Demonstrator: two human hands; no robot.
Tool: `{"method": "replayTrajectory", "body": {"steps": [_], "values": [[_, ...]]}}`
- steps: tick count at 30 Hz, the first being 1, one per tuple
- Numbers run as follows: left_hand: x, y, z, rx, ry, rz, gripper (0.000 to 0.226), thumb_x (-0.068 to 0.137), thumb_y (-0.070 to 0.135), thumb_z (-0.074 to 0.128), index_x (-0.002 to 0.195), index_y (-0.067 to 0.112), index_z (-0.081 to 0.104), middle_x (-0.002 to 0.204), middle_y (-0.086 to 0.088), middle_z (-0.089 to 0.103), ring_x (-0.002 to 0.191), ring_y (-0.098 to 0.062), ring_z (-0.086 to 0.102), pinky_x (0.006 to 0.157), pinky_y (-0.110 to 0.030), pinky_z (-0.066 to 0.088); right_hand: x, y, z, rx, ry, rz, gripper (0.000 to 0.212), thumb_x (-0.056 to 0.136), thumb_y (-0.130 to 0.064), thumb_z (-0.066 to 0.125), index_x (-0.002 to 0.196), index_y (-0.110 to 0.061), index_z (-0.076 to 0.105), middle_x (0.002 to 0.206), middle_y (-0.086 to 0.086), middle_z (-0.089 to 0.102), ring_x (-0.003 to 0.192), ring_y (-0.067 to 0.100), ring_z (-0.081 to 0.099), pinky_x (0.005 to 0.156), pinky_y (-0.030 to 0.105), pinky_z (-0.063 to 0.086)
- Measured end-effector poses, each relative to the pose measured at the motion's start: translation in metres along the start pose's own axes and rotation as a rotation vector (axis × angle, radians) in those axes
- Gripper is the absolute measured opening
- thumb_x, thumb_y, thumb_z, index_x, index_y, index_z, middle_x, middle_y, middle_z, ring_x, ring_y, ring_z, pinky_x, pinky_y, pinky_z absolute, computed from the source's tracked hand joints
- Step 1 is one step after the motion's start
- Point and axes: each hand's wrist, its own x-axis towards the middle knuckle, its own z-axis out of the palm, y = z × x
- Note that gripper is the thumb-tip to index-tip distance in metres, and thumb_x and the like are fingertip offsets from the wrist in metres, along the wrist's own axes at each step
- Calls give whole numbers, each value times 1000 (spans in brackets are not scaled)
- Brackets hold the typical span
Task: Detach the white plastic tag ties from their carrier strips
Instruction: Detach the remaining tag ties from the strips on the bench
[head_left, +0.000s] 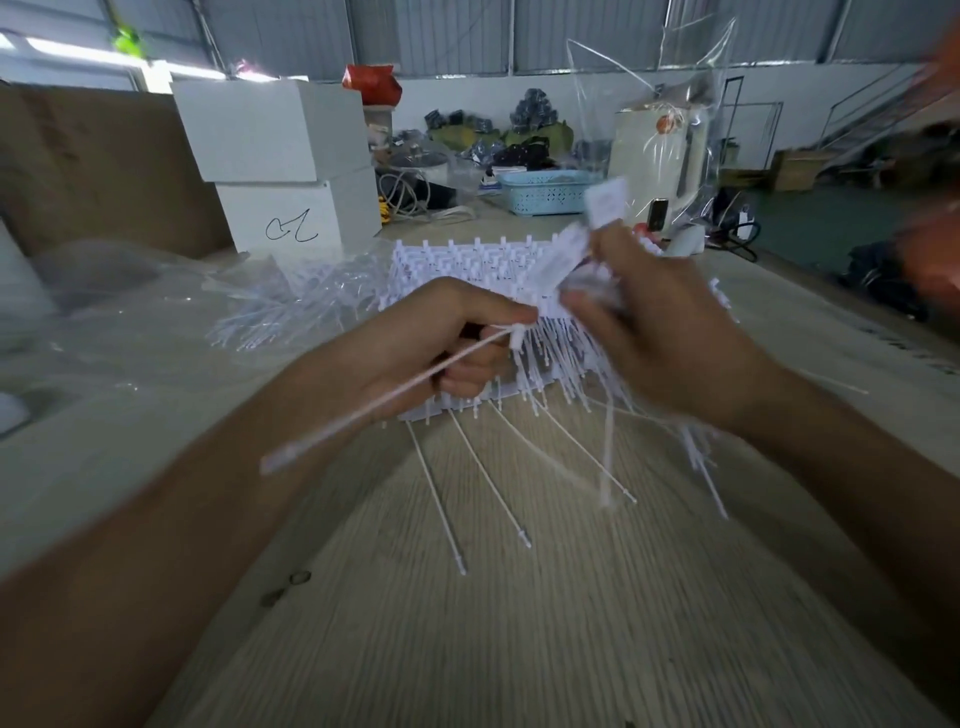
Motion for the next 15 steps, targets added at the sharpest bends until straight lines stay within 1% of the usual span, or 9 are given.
{"method": "replayTrajectory", "body": {"steps": [1,3,4,6,8,10,12,13,15], "values": [[-3,1,-3,-4,-45,38,41,91,23,61,52,19,49,46,4,29,43,-14,20,44,-25,18,4,6,-8,27,72,97,22,101,-17,55,120,-19,44,78,-21,51,66,-9,61,49,6,44],[-5,4,-4,16,-32,156,35,87,30,66,60,16,51,49,2,37,44,-15,27,45,-24,23,5,17,-22,278,222,315,19,101,-16,56,116,-15,45,82,-12,55,58,-1,59,46,12,44],[-5,3,-3,21,12,210,32,86,32,67,64,15,52,51,1,41,45,-14,31,44,-23,25,3,19,-24,447,255,402,19,101,-16,56,116,-10,46,80,-7,56,52,1,53,44,14,40],[-4,1,1,11,67,273,23,82,30,70,73,13,57,57,0,49,48,-13,37,42,-20,28,-1,12,-16,682,203,516,25,101,-19,56,119,-4,47,71,0,56,47,7,43,40,21,34],[-2,-1,5,55,57,279,17,79,23,74,81,9,64,58,0,53,50,-12,42,40,-20,33,-2,-2,2,772,140,520,25,101,-19,56,115,-1,47,60,-3,55,42,9,37,38,21,29],[-2,-2,6,157,57,259,19,78,21,77,83,5,68,56,-1,54,49,-12,45,43,-21,36,-1,-14,16,820,127,472,19,102,-19,56,107,-3,48,54,-5,49,40,10,33,38,19,26],[-2,-1,5,249,85,241,13,80,20,78,71,13,71,53,3,53,48,-10,45,45,-21,37,0,-19,20,844,134,453,13,103,-20,56,100,-10,49,53,-7,47,41,10,32,39,20,25],[-1,-1,3,291,101,242,18,82,18,78,65,20,72,52,5,52,48,-9,45,45,-21,37,-1,-19,21,845,135,447,11,103,-21,56,98,-13,49,53,-9,48,41,9,33,39,20,26],[-1,1,0,348,126,244,21,83,15,78,64,22,74,52,6,54,49,-9,45,45,-22,37,-3,-19,20,816,126,413,8,102,-20,57,97,-16,52,56,-12,52,42,5,39,40,19,31]]}}
